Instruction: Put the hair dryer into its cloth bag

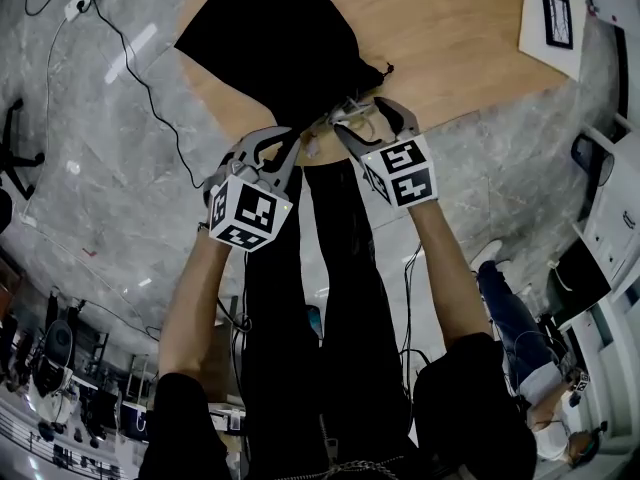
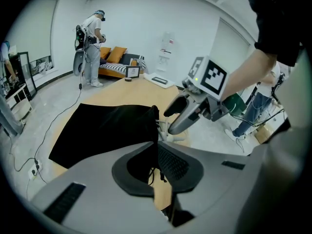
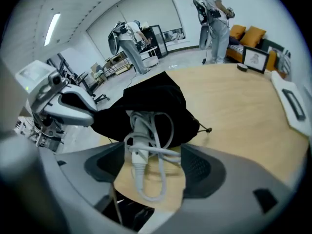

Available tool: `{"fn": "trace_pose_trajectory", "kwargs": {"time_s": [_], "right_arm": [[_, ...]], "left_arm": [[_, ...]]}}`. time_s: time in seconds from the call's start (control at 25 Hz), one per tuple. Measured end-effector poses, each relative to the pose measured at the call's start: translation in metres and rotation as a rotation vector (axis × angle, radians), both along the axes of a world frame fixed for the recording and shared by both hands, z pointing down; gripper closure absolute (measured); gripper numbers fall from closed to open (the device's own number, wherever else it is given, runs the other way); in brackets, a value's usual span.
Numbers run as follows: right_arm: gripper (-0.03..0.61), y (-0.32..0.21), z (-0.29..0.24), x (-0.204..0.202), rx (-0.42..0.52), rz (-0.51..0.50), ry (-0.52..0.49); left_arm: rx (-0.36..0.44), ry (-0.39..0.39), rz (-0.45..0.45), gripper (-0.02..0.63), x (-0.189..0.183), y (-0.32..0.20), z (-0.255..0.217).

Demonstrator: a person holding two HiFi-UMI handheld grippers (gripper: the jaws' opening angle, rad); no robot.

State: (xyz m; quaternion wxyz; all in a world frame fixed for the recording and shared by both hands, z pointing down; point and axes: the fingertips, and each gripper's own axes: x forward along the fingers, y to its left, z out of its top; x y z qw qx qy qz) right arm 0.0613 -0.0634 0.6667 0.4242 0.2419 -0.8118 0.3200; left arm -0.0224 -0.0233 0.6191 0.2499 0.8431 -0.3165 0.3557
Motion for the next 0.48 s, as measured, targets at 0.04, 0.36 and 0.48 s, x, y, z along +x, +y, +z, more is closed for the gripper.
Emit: {"fn": "trace_pose_trajectory", "kwargs": {"time_s": [0.04,0.36,0.48], "right_arm": [[0.223,0.004,0.001,0.001,0.032,-0.017,0.024],[0.194,0.027,0.009,0.011,0.158,-0.036,0.196],[0.194,0.034,0.018,0.008,0.13,-0.024,0.194]], "left_arm": [[-0.001,0.0,-0.001,0.583,0.001,0.0,0.0],[-0.006,-0.009,0.0,0.583,0.002,0.003,0.002],[-0.008,-0.01,-0.001,0.583,0.001,0.004,0.003]]}}
